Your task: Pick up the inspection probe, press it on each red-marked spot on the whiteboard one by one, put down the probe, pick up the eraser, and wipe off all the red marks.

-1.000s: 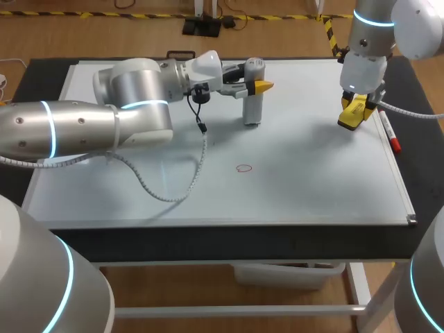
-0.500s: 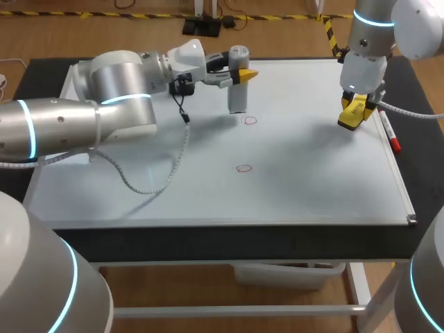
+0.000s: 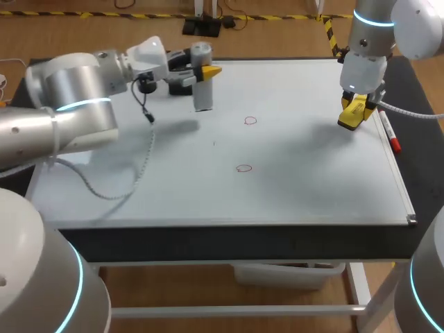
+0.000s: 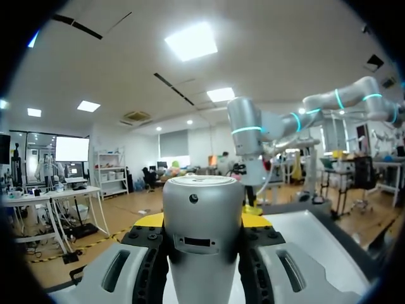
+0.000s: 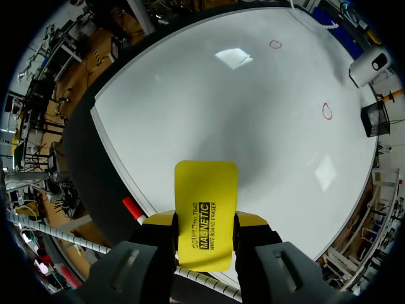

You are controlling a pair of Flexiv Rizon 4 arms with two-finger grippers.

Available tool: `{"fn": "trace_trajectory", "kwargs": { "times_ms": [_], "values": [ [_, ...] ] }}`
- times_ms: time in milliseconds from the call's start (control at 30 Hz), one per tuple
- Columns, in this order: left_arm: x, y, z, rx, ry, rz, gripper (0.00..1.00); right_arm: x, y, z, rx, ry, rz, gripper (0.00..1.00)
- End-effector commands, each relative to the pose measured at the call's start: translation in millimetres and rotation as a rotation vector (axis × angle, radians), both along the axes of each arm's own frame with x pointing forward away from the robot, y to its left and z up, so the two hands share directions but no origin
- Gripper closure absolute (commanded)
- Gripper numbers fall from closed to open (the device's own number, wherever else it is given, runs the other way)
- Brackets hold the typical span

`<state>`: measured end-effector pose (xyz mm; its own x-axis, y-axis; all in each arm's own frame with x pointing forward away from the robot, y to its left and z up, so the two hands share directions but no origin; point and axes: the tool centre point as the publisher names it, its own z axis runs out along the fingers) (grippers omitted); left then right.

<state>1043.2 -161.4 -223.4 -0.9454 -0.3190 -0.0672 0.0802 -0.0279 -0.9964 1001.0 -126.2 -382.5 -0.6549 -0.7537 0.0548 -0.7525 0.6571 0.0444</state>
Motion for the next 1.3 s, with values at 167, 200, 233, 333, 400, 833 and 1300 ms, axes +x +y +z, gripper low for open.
{"fn": "trace_trajectory", "kwargs": {
  "times_ms": [167,200,233,333,400,833,1300],
  "values": [
    [-15.0,63.2,6.5,0.011,0.002,0.004,1.0,0.5,-0.4,0.7,-0.004,0.001,0.002,1.0],
    [-15.1,69.1,6.2,0.013,0.003,0.01,1.0,0.5,-0.4,0.7,-0.004,0.001,0.002,1.0],
    [-15.3,74.2,5.8,0.013,0.003,0.01,1.0,0.5,-0.4,0.7,-0.004,0.001,0.002,1.0],
    [-15.5,89.0,4.0,0.011,0.006,0.017,1.0,0.5,-0.4,0.7,-0.004,0.001,0.002,1.0],
    [-17.0,96.7,2.9,0.011,0.008,0.021,1.0,0.5,-0.4,0.7,-0.004,0.001,0.002,1.0],
    [-24.8,140.3,-5.6,-0.003,0.023,0.058,1.0,0.5,-0.4,0.7,-0.004,0.001,0.002,1.0],
    [-27.1,161.6,-8.1,-0.01,0.039,0.095,1.0,0.5,-0.4,0.7,-0.004,0.001,0.002,1.0]
  ]
}}
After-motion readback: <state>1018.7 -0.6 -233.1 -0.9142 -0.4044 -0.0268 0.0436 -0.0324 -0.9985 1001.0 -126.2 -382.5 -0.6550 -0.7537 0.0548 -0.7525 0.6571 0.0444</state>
